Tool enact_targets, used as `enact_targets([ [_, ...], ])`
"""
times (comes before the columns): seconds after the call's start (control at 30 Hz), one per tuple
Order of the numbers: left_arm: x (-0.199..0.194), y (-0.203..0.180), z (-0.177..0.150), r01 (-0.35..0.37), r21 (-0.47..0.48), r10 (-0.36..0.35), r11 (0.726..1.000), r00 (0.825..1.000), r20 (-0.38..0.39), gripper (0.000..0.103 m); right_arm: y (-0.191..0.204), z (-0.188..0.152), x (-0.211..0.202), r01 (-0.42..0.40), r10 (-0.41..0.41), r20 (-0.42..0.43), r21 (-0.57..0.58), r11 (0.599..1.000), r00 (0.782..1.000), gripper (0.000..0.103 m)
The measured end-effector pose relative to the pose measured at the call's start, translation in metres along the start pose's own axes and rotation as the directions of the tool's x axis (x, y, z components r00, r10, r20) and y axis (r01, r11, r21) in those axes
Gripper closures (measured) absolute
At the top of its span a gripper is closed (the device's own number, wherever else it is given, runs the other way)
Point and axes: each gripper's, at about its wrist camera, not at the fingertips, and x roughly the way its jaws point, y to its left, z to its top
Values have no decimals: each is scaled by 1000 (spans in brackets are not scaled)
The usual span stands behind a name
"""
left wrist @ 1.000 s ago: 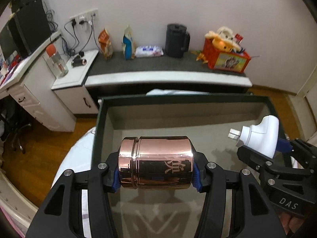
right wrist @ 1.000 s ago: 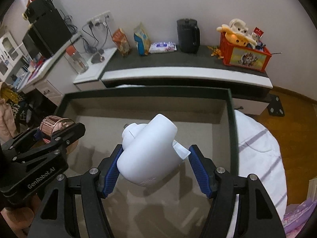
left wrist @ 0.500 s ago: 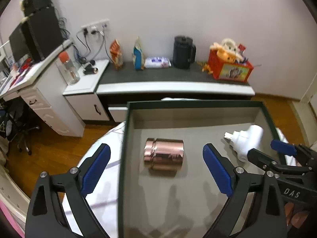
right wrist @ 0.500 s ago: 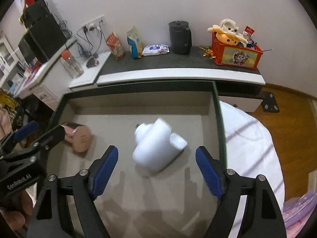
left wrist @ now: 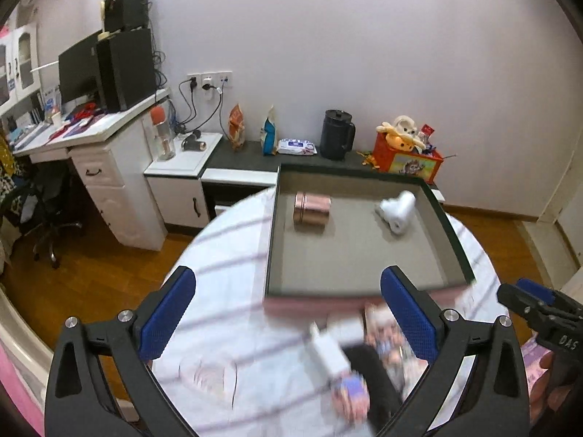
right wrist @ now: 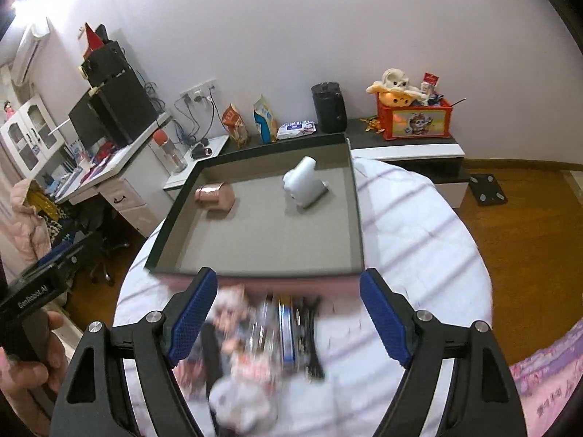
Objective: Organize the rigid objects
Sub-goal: 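Withdraw both tools from the tray back toward the remaining items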
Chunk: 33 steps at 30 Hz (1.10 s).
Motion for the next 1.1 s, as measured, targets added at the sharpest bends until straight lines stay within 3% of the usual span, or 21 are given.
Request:
enact_targets([
  [0.27, -42, -6, -67, -24, 2, 24, 1000, 1000, -8, 0, 2, -61, -48, -3, 4, 24, -4, 1000, 1000, 21],
  [0.53, -61, -11, -118, -36, 12, 36, 999, 998, -50, 0, 4, -117, -57, -4, 4, -38, -15, 1000, 999, 21],
  [1.1, -69, -11, -132, -54, 30, 56, 998, 996, -67, 0, 28, -133, -62, -30, 26, -55, -75, 997, 998, 21],
])
